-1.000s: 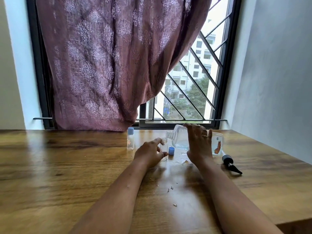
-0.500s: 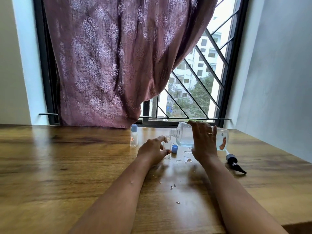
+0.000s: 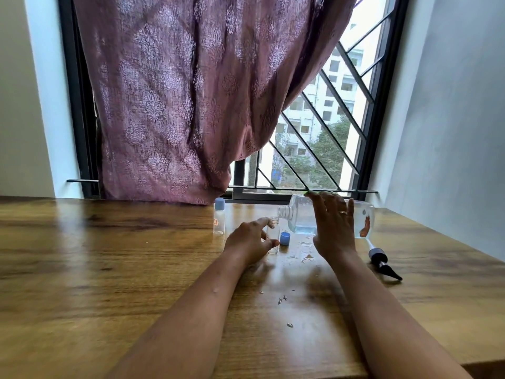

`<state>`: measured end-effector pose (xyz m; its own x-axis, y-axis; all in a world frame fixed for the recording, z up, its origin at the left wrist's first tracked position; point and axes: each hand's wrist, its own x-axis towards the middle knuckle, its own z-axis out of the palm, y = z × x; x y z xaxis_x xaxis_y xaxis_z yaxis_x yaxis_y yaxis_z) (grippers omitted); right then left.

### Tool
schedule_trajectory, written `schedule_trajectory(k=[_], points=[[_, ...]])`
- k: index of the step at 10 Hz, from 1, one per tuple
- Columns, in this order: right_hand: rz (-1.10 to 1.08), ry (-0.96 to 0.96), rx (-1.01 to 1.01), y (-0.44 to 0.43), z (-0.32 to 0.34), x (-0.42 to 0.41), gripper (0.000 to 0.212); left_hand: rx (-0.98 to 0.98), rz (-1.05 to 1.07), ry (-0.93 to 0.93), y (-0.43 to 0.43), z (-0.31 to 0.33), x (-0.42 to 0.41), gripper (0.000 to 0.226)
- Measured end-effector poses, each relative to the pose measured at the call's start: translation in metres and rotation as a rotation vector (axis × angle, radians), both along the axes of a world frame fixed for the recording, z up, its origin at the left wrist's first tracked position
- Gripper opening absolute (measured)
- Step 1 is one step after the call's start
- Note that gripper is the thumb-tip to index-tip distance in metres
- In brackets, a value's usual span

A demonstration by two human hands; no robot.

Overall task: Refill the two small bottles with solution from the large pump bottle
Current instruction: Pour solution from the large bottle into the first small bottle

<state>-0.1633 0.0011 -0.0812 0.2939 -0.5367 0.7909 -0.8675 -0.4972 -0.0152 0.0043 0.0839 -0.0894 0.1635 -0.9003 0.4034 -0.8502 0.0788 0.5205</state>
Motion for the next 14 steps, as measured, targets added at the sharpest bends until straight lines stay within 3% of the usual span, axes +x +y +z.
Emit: schedule_trajectory(k=[14], points=[[-0.018,0.024,-0.16,-0.0032,0.0046,-0.0027,0.092,0.007,-0.004,0.007,-0.0015,0.0,0.0011,0.044]])
